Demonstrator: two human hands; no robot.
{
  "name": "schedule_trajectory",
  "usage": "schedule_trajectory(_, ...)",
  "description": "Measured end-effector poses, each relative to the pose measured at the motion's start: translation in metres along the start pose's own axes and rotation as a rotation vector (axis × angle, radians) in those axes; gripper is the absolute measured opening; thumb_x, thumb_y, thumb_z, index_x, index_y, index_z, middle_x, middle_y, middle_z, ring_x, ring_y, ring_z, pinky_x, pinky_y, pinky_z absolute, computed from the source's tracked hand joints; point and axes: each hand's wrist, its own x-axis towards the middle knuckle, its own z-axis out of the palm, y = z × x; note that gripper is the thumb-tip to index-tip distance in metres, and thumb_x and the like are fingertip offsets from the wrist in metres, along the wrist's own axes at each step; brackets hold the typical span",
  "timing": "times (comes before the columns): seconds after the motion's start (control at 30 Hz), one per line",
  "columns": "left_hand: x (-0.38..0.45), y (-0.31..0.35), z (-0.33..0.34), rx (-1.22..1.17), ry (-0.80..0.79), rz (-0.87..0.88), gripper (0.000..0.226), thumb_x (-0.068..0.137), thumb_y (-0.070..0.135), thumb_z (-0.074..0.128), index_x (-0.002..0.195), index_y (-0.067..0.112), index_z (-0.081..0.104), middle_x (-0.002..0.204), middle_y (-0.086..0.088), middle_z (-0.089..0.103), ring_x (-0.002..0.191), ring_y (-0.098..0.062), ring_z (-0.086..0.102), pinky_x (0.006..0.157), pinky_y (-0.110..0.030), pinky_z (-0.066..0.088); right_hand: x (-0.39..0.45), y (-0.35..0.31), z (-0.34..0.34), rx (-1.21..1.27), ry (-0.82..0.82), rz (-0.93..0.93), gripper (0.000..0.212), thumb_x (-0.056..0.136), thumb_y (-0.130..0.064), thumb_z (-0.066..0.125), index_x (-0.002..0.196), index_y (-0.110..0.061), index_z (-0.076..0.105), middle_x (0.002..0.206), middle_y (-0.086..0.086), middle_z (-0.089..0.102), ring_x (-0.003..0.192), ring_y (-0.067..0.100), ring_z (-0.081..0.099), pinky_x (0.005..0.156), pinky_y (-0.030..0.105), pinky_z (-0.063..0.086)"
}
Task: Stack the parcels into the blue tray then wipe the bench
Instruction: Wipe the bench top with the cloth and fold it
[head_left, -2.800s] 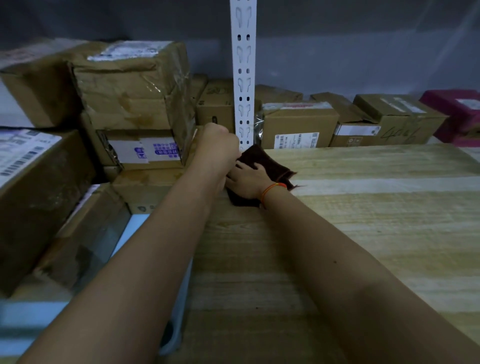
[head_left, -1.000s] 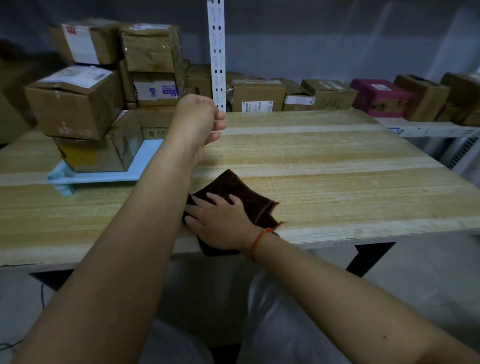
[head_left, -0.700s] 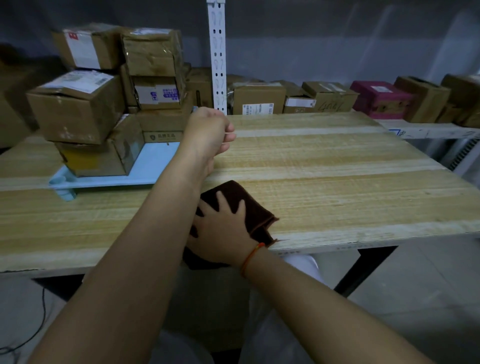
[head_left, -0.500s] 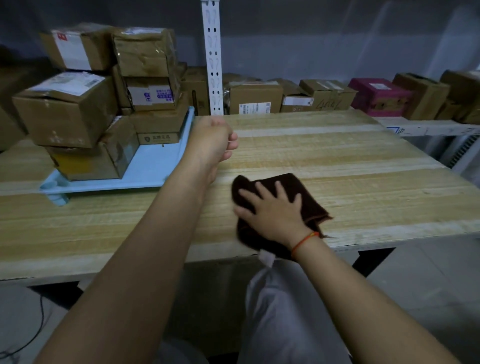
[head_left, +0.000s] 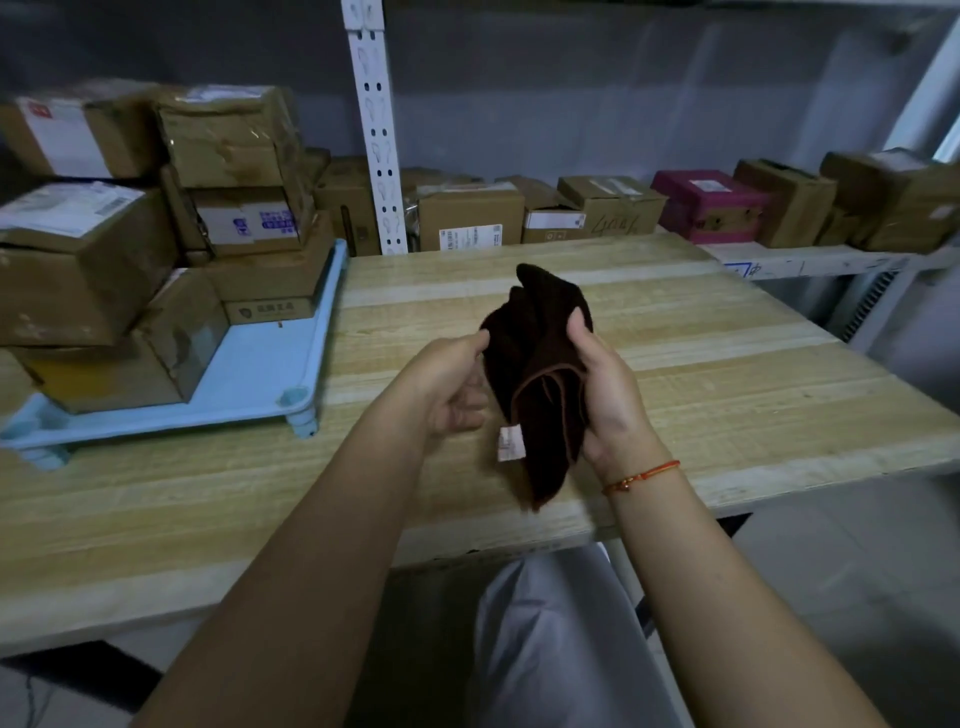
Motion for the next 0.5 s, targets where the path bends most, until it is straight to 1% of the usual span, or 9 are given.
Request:
schedule_trajectory(0.07, 0.0, 0.001, -0.005, -0.087, -0.09, -0.017, 0.032, 0.1, 0.036, 0.049, 0.104, 0.007, 0.063, 0.089, -0.01, 0.068, 0.081, -0.025, 0.068, 0.084, -0.047, 0.055, 0.0, -0.002, 0.002, 0.178, -0.049, 0.104, 0.056, 0.099, -0.05, 0.042, 0.133, -0.008, 0.058, 0.13, 0.02, 0.062, 0.117, 0.033, 0.063, 0.094, 0.045, 0.053)
schedule_trajectory(0.1, -0.001, 0.001, -0.008, -0.121, -0.124, -0.012, 0.03, 0.099, 0.034, 0.052, 0.101, 0.008, 0.065, 0.084, -0.008, 0.069, 0.077, -0.022, 0.067, 0.085, -0.046, 0.054, 0.001, -0.002, 0.001, 0.241, -0.051, 0.136, 0.058, 0.098, -0.053, 0.041, 0.126, -0.007, 0.065, 0.128, 0.02, 0.064, 0.114, 0.032, 0.065, 0.095, 0.045, 0.054)
schedule_trajectory(0.17, 0.002, 0.001, -0.015, -0.185, -0.151, 0.029, 0.028, 0.096, 0.028, 0.059, 0.109, 0.005, 0.067, 0.093, -0.01, 0.072, 0.085, -0.023, 0.07, 0.088, -0.043, 0.055, 0.005, 0.0, -0.002, 0.361, -0.037, 0.163, 0.06, 0.099, -0.054, 0.04, 0.113, -0.005, 0.073, 0.123, 0.019, 0.067, 0.108, 0.031, 0.068, 0.098, 0.045, 0.052)
schedule_trajectory(0.23, 0.003, 0.003, -0.02, -0.261, -0.132, 0.067, 0.033, 0.094, 0.018, 0.062, 0.12, -0.001, 0.063, 0.114, -0.016, 0.07, 0.104, -0.029, 0.068, 0.087, -0.041, 0.056, 0.009, 0.005, -0.004, 0.429, -0.009, 0.191, 0.058, 0.099, -0.052, 0.042, 0.122, -0.005, 0.068, 0.127, 0.02, 0.064, 0.116, 0.033, 0.062, 0.107, 0.046, 0.043)
schedule_trajectory(0.27, 0.003, 0.005, -0.021, -0.296, -0.118, 0.091, 0.035, 0.093, 0.014, 0.062, 0.125, -0.002, 0.06, 0.119, -0.018, 0.068, 0.108, -0.031, 0.067, 0.086, -0.041, 0.057, 0.012, 0.007, -0.005, 0.434, 0.004, 0.217, 0.056, 0.1, -0.05, 0.043, 0.128, -0.006, 0.064, 0.131, 0.021, 0.062, 0.121, 0.034, 0.059, 0.11, 0.048, 0.039)
schedule_trajectory(0.33, 0.003, 0.009, -0.022, -0.357, -0.094, 0.157, 0.031, 0.094, 0.01, 0.059, 0.123, 0.0, 0.056, 0.116, -0.02, 0.067, 0.105, -0.032, 0.067, 0.082, -0.041, 0.058, 0.014, 0.01, -0.003, 0.387, 0.021, 0.246, 0.049, 0.101, -0.039, 0.044, 0.133, -0.005, 0.058, 0.133, 0.024, 0.059, 0.124, 0.036, 0.056, 0.111, 0.049, 0.037)
schedule_trajectory(0.4, 0.002, 0.014, -0.021, -0.389, -0.07, 0.211, 0.01, 0.095, 0.009, 0.059, 0.104, 0.006, 0.057, 0.101, -0.017, 0.068, 0.09, -0.028, 0.068, 0.078, -0.041, 0.058, 0.015, 0.01, 0.001, 0.25, 0.05, 0.272, 0.042, 0.101, -0.026, 0.045, 0.133, -0.001, 0.056, 0.128, 0.026, 0.061, 0.12, 0.036, 0.059, 0.106, 0.048, 0.043)
schedule_trajectory(0.43, 0.001, 0.016, -0.019, -0.396, -0.061, 0.235, 0.003, 0.095, 0.009, 0.059, 0.096, 0.008, 0.057, 0.096, -0.016, 0.067, 0.085, -0.027, 0.067, 0.077, -0.04, 0.058, 0.015, 0.011, 0.004, 0.132, 0.061, 0.276, 0.041, 0.101, -0.025, 0.046, 0.131, 0.0, 0.057, 0.124, 0.024, 0.064, 0.116, 0.034, 0.062, 0.102, 0.046, 0.047)
schedule_trajectory(0.5, -0.001, 0.018, -0.017, -0.403, -0.065, 0.275, 0.005, 0.094, 0.011, 0.061, 0.094, 0.007, 0.058, 0.092, -0.015, 0.068, 0.082, -0.026, 0.068, 0.077, -0.038, 0.059, 0.013, 0.011, 0.014, -0.086, 0.048, 0.25, 0.049, 0.097, -0.041, 0.055, 0.131, -0.006, 0.059, 0.12, 0.017, 0.069, 0.108, 0.028, 0.068, 0.095, 0.041, 0.054)
